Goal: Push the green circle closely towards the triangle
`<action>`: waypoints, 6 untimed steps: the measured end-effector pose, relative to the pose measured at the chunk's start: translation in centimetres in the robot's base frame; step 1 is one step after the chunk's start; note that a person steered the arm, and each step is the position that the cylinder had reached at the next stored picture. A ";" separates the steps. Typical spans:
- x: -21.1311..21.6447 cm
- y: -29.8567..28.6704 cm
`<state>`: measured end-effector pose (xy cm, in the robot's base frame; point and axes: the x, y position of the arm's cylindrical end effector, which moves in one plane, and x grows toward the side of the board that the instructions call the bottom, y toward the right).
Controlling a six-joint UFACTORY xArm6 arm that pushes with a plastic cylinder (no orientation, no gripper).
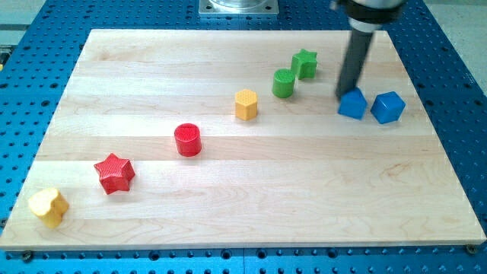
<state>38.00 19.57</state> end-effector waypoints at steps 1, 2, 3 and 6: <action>-1.3 -0.9; -4.5 -3.4; -10.9 -0.8; -7.7 -8.3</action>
